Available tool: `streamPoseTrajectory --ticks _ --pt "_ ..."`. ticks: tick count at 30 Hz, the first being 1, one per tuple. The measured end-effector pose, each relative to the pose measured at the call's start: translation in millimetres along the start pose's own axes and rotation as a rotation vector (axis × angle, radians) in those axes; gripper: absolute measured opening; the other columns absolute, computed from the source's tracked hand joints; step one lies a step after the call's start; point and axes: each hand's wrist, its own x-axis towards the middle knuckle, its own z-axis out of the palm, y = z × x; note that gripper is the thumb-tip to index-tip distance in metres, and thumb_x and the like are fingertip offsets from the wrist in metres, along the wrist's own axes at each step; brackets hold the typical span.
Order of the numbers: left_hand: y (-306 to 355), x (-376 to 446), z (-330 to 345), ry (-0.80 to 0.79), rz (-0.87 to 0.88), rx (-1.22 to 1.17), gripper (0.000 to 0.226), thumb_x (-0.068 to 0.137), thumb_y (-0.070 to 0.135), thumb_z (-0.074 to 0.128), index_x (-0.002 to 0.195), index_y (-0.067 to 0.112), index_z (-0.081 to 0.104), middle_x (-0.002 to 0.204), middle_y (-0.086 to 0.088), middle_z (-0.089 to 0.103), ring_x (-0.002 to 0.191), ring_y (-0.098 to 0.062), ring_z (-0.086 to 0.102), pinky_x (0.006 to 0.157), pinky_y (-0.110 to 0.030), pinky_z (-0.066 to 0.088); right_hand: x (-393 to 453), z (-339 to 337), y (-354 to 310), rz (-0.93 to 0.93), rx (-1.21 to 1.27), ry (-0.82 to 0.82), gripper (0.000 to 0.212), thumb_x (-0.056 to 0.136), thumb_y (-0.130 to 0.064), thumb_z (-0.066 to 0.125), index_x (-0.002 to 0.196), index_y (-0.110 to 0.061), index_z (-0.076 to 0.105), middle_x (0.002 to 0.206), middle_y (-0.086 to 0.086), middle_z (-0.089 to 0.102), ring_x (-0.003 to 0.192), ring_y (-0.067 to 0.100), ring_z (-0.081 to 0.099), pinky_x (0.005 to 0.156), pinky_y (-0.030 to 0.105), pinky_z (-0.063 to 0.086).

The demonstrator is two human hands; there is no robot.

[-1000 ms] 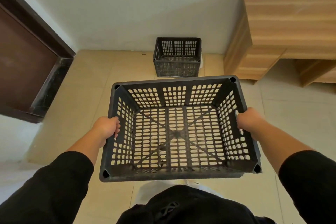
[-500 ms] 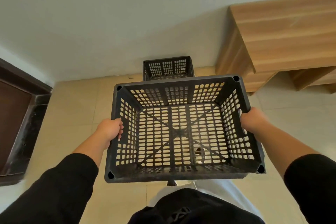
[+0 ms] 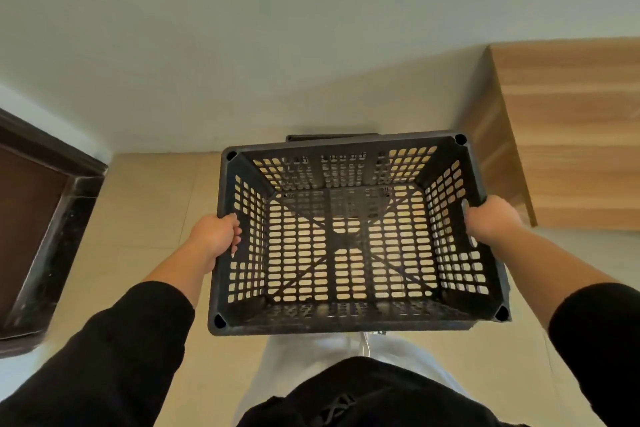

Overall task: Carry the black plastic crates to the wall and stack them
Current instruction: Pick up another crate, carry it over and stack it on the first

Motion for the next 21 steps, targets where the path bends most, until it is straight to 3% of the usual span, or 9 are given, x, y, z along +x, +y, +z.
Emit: streamPoseTrajectory --ticks 4,8,13,17,21 --pt "38 52 1 -0.019 -0.013 -0.004 0.026 0.107 0.026 0.054 0.111 0.004 0.068 0.088 -0.010 0.067 0.073 -0.021 0.060 0.066 -0.035 0.053 42 11 -48 0.015 -0.014 0.002 0.030 0.103 -0.030 0.059 0.120 -0.005 0.062 0.104 0.016 0.068 0.094 0.035 0.067 0.086 0.049 0.059" --pt "79 107 5 -0.037 -0.019 -0.015 0.027 0.108 0.023 0.052 0.117 0.002 0.066 0.090 -0.010 0.063 0.075 -0.019 0.056 0.067 -0.034 0.049 75 24 -97 0.051 -0.098 0.022 0.038 0.107 -0.035 0.053 0.118 0.001 0.059 0.096 0.019 0.067 0.079 0.029 0.062 0.061 0.035 0.047" --pt "124 164 13 -0.082 -0.011 0.012 0.028 0.109 0.023 0.052 0.119 0.001 0.064 0.089 -0.008 0.062 0.074 -0.018 0.056 0.066 -0.033 0.049 115 35 -139 0.115 -0.079 0.046 0.043 0.107 -0.041 0.052 0.124 -0.002 0.057 0.100 0.015 0.066 0.081 0.029 0.064 0.056 0.033 0.045" --pt "153 202 26 -0.103 -0.006 0.034 0.030 0.109 0.026 0.053 0.119 0.000 0.064 0.086 -0.007 0.063 0.073 -0.017 0.058 0.067 -0.033 0.050 146 40 -161 0.125 -0.082 0.035 0.043 0.107 -0.038 0.053 0.131 -0.002 0.055 0.104 0.014 0.063 0.088 0.032 0.061 0.065 0.036 0.048" --pt "179 241 46 -0.102 -0.009 0.069 0.031 0.109 0.027 0.052 0.122 0.001 0.064 0.090 -0.008 0.064 0.077 -0.018 0.060 0.068 -0.032 0.051 189 47 -176 0.143 -0.053 -0.018 0.043 0.107 -0.038 0.052 0.132 -0.003 0.055 0.104 0.015 0.064 0.084 0.030 0.062 0.061 0.036 0.048"
